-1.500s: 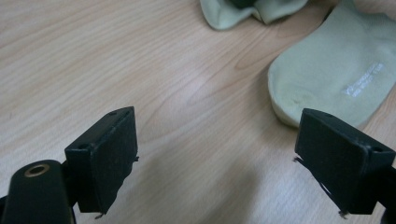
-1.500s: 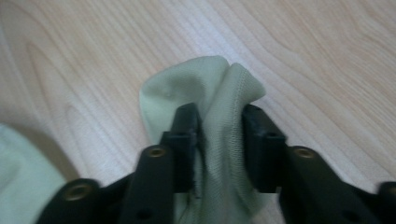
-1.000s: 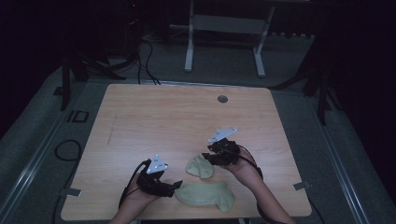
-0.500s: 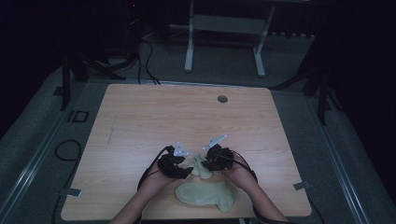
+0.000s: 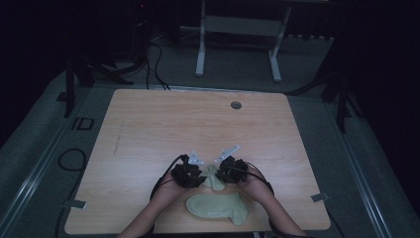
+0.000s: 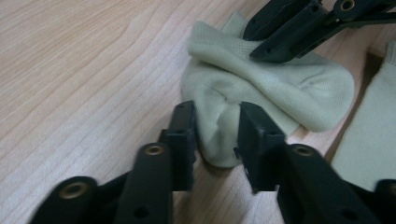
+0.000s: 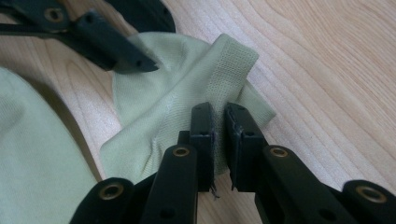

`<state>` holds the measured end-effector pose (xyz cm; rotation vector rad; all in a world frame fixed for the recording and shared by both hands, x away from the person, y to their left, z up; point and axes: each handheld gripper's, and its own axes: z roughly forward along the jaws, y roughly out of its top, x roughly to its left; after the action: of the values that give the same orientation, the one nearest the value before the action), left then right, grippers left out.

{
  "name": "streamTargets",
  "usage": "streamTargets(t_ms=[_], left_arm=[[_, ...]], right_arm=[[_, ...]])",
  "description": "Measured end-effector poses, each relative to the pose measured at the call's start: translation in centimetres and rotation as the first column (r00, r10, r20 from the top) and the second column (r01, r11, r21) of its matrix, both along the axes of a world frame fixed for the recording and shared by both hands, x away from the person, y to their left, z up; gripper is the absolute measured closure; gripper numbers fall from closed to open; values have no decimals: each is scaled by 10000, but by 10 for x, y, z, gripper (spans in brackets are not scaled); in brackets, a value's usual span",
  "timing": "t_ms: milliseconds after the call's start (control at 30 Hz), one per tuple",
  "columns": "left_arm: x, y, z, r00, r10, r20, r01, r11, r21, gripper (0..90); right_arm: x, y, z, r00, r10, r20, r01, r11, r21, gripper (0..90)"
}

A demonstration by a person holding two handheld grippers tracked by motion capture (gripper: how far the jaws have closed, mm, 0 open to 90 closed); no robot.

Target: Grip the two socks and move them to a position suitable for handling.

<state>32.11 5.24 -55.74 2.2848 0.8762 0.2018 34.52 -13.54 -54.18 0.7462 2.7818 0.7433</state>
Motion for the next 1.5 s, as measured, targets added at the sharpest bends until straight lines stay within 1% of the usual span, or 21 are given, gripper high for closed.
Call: streamTargets(t_ms=[100,167,233,267,300,367,400,533,633,667,700,767,867,933,1033,1233,1267,1300,1333,1367,1500], left_arm=[[0,-3,-1,10000,50,85,-50,10000,-66,853],[-1,-5,0,9998,44,211,-45,9999,91,864],[-2,-5,1,9996,101,263,-102,9999,45,871],[-4,-5,5,9992,61,384,-61,10000,-8,871],[-5,-4,8,9992,77,389,-74,9999,-77,873],[-7,-1,15,9982,78,595,-70,9999,-141,874],[-8,1,20,9977,84,679,-76,9999,-122,874],[-13,9,35,9949,163,992,-146,9997,-171,875],[-16,16,47,9926,251,1186,-221,9994,-258,875],[-16,19,51,9936,245,1105,-201,9990,-406,875],[-17,22,55,9930,303,1140,-249,9985,-485,875],[-18,26,61,9925,298,1189,-247,9987,-438,875],[-20,31,66,9908,329,1309,-283,9989,-369,874],[-21,33,67,9907,363,1309,-325,9990,-314,874],[-19,35,61,9932,336,1117,-307,9991,-278,874],[-9,35,35,9979,261,590,-246,9994,-251,872],[-9,35,35,9979,261,590,-246,9994,-251,872],[-6,33,25,9990,261,374,-256,9996,-139,872],[-5,31,21,9991,251,341,-249,9997,-62,871],[-4,30,17,9995,219,234,-218,9998,-22,871],[-4,26,8,9995,210,243,-215,9996,199,870]], right_arm=[[0,-1,-1,10000,-76,16,76,9999,136,825],[-1,-1,-1,9999,-157,26,156,9997,174,827],[-1,-1,-1,9998,-179,27,178,9997,188,832],[-1,-1,0,9998,-210,-7,210,9996,195,838],[-1,-3,3,9993,-371,81,369,9990,265,843],[-2,-7,9,9992,-394,85,389,9981,482,843],[-3,-9,13,9988,-449,185,437,9971,619,843],[-6,-20,34,9963,-623,593,560,9932,1019,844],[-5,-31,51,9937,-833,755,727,9883,1343,843],[-5,-35,55,9929,-908,772,791,9865,1435,843],[-5,-39,60,9919,-985,797,854,9845,1530,843],[-5,-47,66,9899,-1137,846,992,9822,1592,843],[-5,-58,69,9877,-1312,846,1167,9804,1588,843],[-5,-65,68,9860,-1482,764,1345,9778,1606,842],[-5,-73,61,9855,-1601,559,1494,9758,1595,841],[-1,-82,36,9847,-1740,19,1723,9767,1281,833],[-1,-82,36,9847,-1740,19,1723,9767,1281,833],[1,-82,31,9846,-1746,-130,1748,9766,1253,833],[4,-81,22,9841,-1757,-277,1777,9784,1061,833],[5,-80,17,9829,-1806,-349,1832,9784,961,833],[10,-79,4,9801,-1918,-511,1951,9782,715,833]])
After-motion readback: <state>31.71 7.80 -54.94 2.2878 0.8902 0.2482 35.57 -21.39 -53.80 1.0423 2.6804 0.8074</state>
